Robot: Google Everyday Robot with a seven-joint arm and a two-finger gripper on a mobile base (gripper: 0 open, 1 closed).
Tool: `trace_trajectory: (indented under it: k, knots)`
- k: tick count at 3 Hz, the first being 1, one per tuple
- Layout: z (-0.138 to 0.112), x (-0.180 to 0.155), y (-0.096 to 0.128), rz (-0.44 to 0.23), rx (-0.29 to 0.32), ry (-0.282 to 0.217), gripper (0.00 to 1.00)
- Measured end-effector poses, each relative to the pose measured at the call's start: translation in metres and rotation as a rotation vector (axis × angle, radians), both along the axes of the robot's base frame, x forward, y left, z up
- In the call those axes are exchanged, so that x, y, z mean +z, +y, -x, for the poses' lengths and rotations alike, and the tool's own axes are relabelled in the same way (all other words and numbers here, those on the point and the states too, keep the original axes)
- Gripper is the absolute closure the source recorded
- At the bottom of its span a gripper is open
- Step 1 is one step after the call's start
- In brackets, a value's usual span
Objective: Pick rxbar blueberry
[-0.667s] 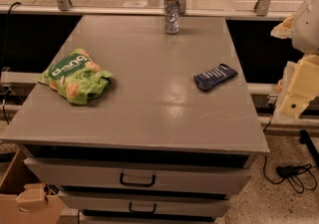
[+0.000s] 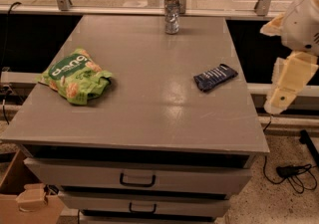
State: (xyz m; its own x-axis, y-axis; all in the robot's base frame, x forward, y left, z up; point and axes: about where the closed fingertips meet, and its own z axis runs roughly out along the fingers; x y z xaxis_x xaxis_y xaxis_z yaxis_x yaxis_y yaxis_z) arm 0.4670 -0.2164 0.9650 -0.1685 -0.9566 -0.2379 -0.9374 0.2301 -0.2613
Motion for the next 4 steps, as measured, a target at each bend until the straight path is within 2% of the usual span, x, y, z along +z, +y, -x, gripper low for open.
trace_trajectory:
  k: [1,2,3,4]
  knots:
    - [-0.052,-0.025,0.008,-0.035,0.074,-0.015,0.00]
    - [-0.100,-0.052,0.015,-0.073,0.112,0.007,0.00]
    - [-0.132,-0.086,0.025,-0.097,0.134,0.054,0.00]
    - [-0.154,-0.117,0.026,-0.098,0.137,0.110,0.00]
